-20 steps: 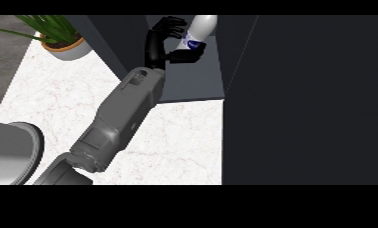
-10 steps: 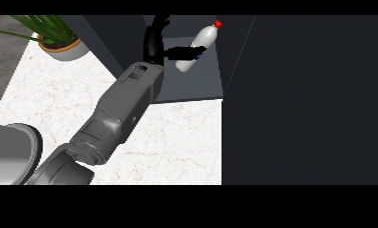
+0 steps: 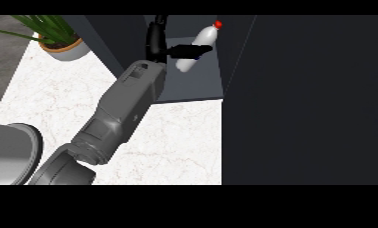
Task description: Pick up the bottled water, place it into the cabinet and close the cabinet
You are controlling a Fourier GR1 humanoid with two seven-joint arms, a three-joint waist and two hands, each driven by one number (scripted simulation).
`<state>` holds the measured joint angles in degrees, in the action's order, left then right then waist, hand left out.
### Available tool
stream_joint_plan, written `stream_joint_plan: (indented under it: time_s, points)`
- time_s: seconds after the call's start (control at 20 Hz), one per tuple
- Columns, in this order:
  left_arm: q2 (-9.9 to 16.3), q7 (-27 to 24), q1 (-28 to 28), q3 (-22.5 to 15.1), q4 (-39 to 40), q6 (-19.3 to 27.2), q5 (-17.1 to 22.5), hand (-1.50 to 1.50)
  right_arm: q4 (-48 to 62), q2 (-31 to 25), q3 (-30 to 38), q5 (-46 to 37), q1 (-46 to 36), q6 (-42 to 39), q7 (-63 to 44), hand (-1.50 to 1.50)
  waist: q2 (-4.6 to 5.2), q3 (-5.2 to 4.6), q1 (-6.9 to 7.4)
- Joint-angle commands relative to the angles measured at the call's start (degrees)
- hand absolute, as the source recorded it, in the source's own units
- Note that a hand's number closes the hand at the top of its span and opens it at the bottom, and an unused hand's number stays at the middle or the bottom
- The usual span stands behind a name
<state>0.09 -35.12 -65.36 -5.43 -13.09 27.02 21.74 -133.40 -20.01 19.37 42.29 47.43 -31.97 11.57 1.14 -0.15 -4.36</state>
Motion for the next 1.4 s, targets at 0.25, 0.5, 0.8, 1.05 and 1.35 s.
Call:
stream_joint_plan:
  time_s: [0.25, 0.5, 0.8, 1.05, 1.35]
  points:
    - [-0.1, -2.3, -0.3, -0.2, -2.1, -4.0, 3.8, -1.5, -7.7, 1.1, 0.6, 1.4, 1.0, 2.6, -3.5, -1.5, -0.53, 0.05, 0.91]
    - [-0.1, -1.1, 3.0, -6.4, -8.5, -2.1, 8.6, -1.5, -7.2, -1.4, 3.1, 3.5, -0.6, 4.0, -5.9, -1.5, -1.05, 0.08, 0.87]
    - [-0.1, 0.7, 14.2, -14.9, -21.8, -2.9, 12.7, -1.5, -8.4, 0.6, 2.0, 1.3, 0.1, 5.1, -5.6, -1.5, -1.97, 0.08, 3.23]
    - [-0.1, 3.1, 22.1, -22.3, -34.5, 1.1, 15.8, -1.5, -10.8, 0.0, 2.1, 3.5, -1.0, 8.1, -8.1, -1.5, -1.82, 0.04, 3.99]
    - [-0.1, 2.1, 35.4, -26.9, -48.4, 3.0, 12.8, -1.5, -11.7, 2.1, 2.1, 1.7, 1.5, 7.1, -7.7, -1.5, -1.91, 0.08, 4.7]
